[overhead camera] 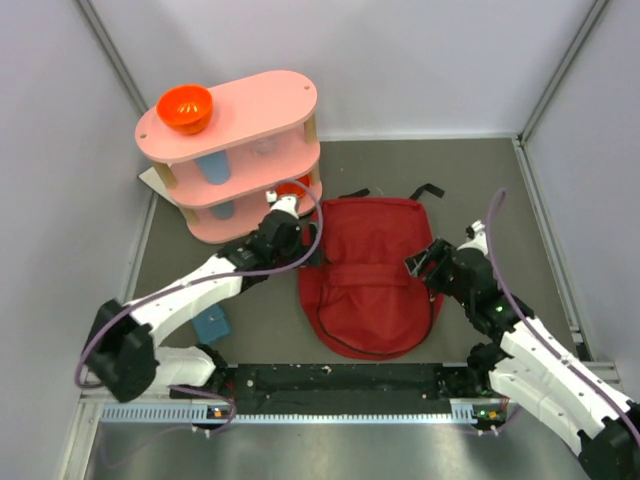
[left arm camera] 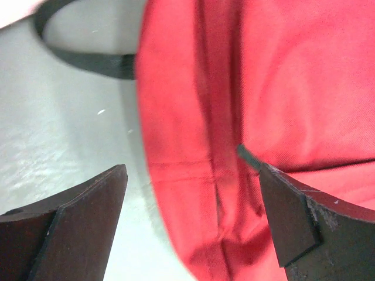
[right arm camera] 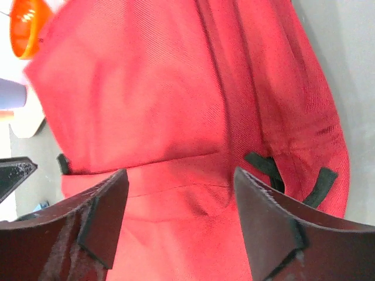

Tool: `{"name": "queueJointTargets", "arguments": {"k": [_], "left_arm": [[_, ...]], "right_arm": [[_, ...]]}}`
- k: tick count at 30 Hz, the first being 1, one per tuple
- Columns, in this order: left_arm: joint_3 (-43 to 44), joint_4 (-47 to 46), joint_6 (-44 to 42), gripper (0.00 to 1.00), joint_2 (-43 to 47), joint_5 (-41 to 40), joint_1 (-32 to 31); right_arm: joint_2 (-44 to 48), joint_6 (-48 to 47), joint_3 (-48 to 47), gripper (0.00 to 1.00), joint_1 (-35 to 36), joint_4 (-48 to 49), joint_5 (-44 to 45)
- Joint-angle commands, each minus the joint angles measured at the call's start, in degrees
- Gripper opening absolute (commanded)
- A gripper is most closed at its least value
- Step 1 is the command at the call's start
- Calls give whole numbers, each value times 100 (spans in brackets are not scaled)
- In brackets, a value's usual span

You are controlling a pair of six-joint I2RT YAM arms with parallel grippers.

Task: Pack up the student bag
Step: Unzip the student bag at the center of the board.

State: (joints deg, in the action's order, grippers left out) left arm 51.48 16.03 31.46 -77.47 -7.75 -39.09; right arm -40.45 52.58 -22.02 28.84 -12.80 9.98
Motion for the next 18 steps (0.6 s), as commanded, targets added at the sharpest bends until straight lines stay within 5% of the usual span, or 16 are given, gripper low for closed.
{"name": "queueJointTargets", "arguments": {"k": [1,4,8,13,18], "left_arm": [[-428,409,176,99,1354,-1085,33],[-718,541,211,99,1996,-1421,182],[-1016,699,80,99,2403,-1380,638],[-1140,1138,272,99,2727,-834,1788],[-974,2067,597,99,3141,-1132,2492]], "right_arm": [[449,-879,-961,78,-45,-679,232],[468,-1319,-1549,89,-45,-996,382],[-41,-1619,-1920,94,-19,-813,-773],[-1067,-1479,-2218,99,1172,-119,-832],[-2238,-1381,-2701,99,2168,383,-840]]}}
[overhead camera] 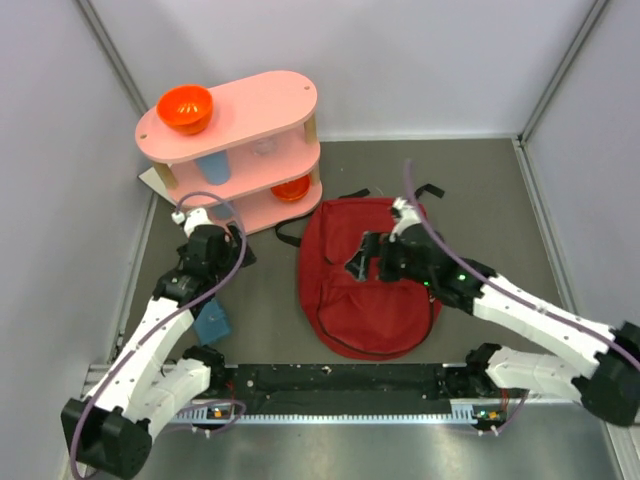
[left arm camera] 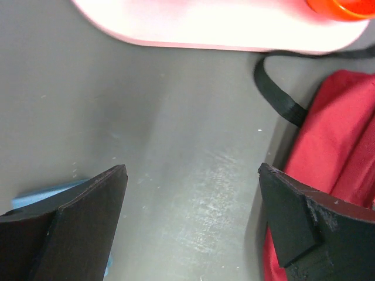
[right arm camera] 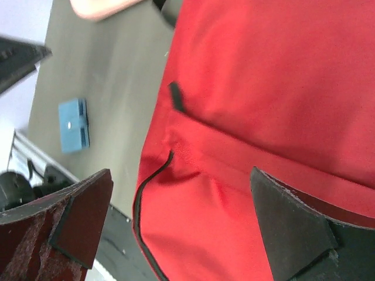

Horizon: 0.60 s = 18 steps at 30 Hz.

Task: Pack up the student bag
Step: Unzip the student bag at the center of the board, then move the personal item to the center of the board.

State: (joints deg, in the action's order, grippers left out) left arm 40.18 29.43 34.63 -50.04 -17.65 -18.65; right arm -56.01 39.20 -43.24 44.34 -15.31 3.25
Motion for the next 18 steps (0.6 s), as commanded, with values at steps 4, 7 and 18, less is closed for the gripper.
{"name": "queueJointTargets", "arguments": {"k": [4,7,18], "left_arm": [[314,1599,605,99,627,-842,740],[280,2110,939,99,619,-1196,907],[-177,2392,2091,99,-1023,-873,1372]], "right_arm": [[-1596,-97,-1158,99,1129,757,-298],[-1984,8,-1213,99,1235,924,-790],[-1651,9,-844,99,1270,1136,-729]]}}
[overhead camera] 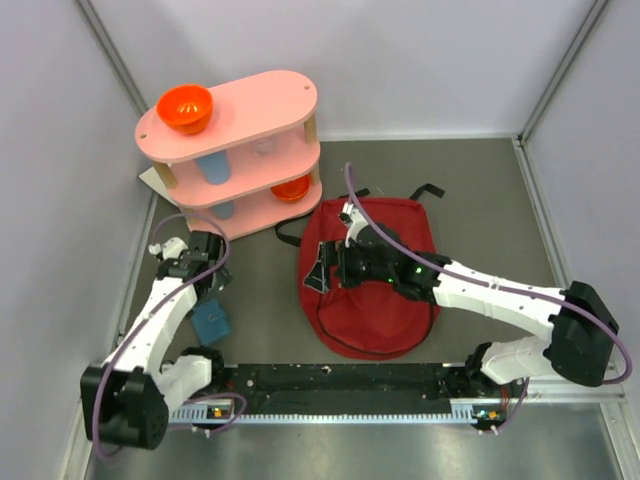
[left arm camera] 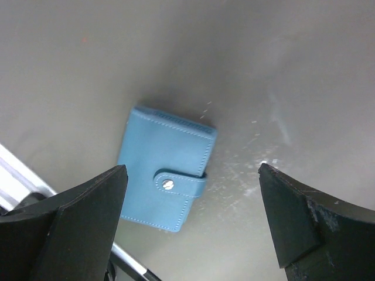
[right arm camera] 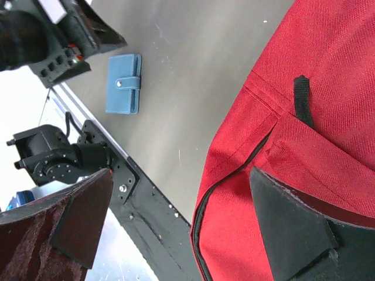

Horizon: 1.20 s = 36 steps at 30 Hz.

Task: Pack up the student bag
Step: Move the personal item to the center of the board.

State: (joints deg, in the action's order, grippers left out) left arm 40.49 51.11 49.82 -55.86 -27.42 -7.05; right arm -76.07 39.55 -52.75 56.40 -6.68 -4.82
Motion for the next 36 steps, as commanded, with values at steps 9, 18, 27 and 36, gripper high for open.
{"name": "queueJointTargets", "arguments": {"k": [9,18,27,36], "left_arm": [[-911,-1118,169,99,-532,701,371],[-1456,-2350,-219,93,-375,2537,371],[-1308,-3195,-613,90,-127,3797,239],[-912,-3056,-1132,98,-531,3920,37]], "right_arm": [[488,-44,274,99,55,246,113],[874,228,668,99,-226,149,385],[2262,1090,2100,99,-1271,-684,1105],[3854,1547,2551,98,-2361,-2055,2072]]}}
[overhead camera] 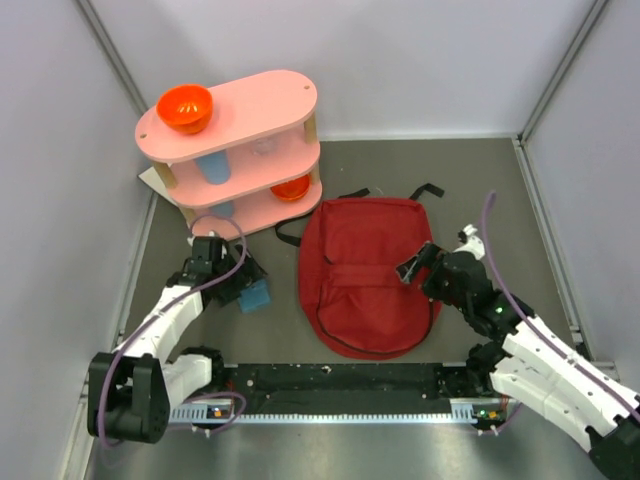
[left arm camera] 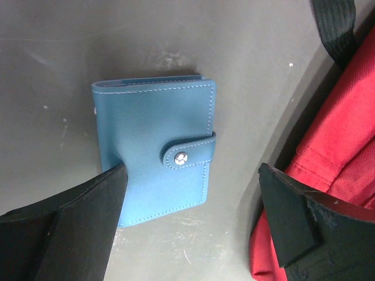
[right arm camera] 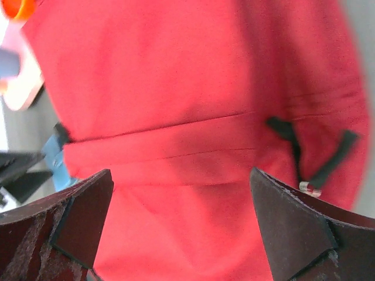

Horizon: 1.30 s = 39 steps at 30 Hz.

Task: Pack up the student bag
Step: Move the personal item to the center of the board, then adjust the student bag at the center of the board.

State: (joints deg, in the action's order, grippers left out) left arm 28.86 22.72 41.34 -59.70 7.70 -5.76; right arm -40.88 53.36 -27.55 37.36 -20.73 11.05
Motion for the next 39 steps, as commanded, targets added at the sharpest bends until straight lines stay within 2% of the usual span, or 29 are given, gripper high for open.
{"name": "queueJointTargets", "arguments": {"k": [1,5,8,10,14,19,24,26,27,29,30,33,35,39], "left_arm": [[278,-163,-285,98,-182,372,-101],[295,-136,-416,99,28,319,-110],[453,100,-522,99,117,179,-110],[594,487,-531,99,247,-180,-110],[621,524,-540,99,713,-594,-110],[700,330,-504,99,1056,-138,-206],[980,260,-610,99,1066,309,-372],[1243,41,-680,99,1092,206,-1021],[1375,22,-741,99,970,-213,-1755],[1797,-4,-934,99,733,-532,-2462],[1877,-222,-979,99,471,-368,-2935],[1991,-863,-1250,99,22,-103,-3709],[2131,-1041,-1575,99,-207,20,-4072],[2562,-1305,-1989,98,-1128,591,-4985]], "right_arm": [[405,105,-22,98,-684,-947,616],[652,-54,-49,98,-1300,-1240,469],[564,-2,144,93,-1582,-1249,214],[424,51,223,84,-1662,-1232,196],[309,51,469,74,-1741,-864,178],[316,-89,312,63,-1803,-775,90],[687,-81,434,65,-1794,-766,258],[495,-2,549,65,-1794,-766,179],[389,51,566,64,-1803,-757,152],[152,17,619,60,-1812,-635,73],[107,-10,637,59,-1803,-547,64],[37,-107,742,54,-1838,-142,-94],[37,-151,734,46,-1856,-46,-120],[-130,-168,804,36,-1917,104,-155]]}}
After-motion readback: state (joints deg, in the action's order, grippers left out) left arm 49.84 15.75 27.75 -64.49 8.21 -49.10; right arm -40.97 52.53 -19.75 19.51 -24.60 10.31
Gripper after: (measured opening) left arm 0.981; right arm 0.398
